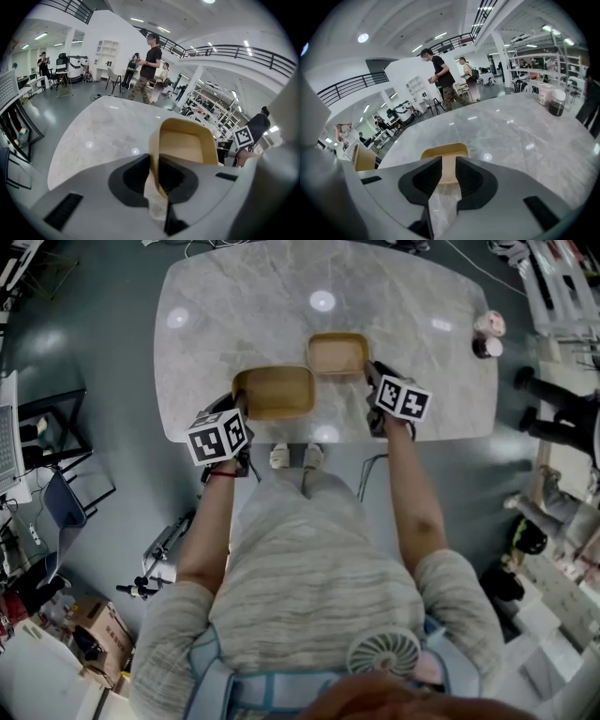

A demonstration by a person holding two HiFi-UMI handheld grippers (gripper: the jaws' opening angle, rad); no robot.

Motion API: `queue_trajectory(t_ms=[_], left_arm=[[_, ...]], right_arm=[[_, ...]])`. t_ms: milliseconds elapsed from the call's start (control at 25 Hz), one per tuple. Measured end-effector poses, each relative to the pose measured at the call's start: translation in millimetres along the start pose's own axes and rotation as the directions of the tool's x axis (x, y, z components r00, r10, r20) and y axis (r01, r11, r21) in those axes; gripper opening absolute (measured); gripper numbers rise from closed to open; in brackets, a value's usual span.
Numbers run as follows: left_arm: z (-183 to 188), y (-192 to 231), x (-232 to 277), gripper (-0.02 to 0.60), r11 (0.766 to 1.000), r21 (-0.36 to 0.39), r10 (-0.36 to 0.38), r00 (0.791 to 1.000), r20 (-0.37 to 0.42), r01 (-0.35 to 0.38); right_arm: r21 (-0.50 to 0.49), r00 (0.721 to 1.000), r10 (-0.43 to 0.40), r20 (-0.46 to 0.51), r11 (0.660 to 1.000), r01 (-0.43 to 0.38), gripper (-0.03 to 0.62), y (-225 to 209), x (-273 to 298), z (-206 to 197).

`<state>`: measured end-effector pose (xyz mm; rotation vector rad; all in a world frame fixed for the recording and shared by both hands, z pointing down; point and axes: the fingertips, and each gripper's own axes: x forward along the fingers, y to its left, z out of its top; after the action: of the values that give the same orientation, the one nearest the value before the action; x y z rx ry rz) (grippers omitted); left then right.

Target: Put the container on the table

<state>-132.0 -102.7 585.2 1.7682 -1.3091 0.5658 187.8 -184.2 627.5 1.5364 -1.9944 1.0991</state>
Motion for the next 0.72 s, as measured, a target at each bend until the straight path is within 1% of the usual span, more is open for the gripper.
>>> queue_trajectory(t_ms=[200, 560, 720], left_arm=[[6.2, -4.1, -1.0, 0.032, 1.0, 0.006, -0.004, 1.0, 0.009, 0.004], [11.9, -11.5, -3.2, 0.032, 1.0, 0.017, -0.007, 1.0, 0.02, 0.007], [8.1, -12.9, -6.3, 0.032, 1.0, 0.014, -0.005, 1.0, 0.019, 0.005]], right_arm=[[0.014, 0.997, 0.073, 0.04, 0.997, -0.073, 0.069, 19.6, -22.8, 0.6], [0.013, 0.986, 0.134, 0.097, 0.991, -0.135, 0.069, 39.0, -54.0, 0.5], [0.023, 0.974, 0.184, 0.132, 0.982, -0.189, 0.069, 56.3, -69.3, 1.5]])
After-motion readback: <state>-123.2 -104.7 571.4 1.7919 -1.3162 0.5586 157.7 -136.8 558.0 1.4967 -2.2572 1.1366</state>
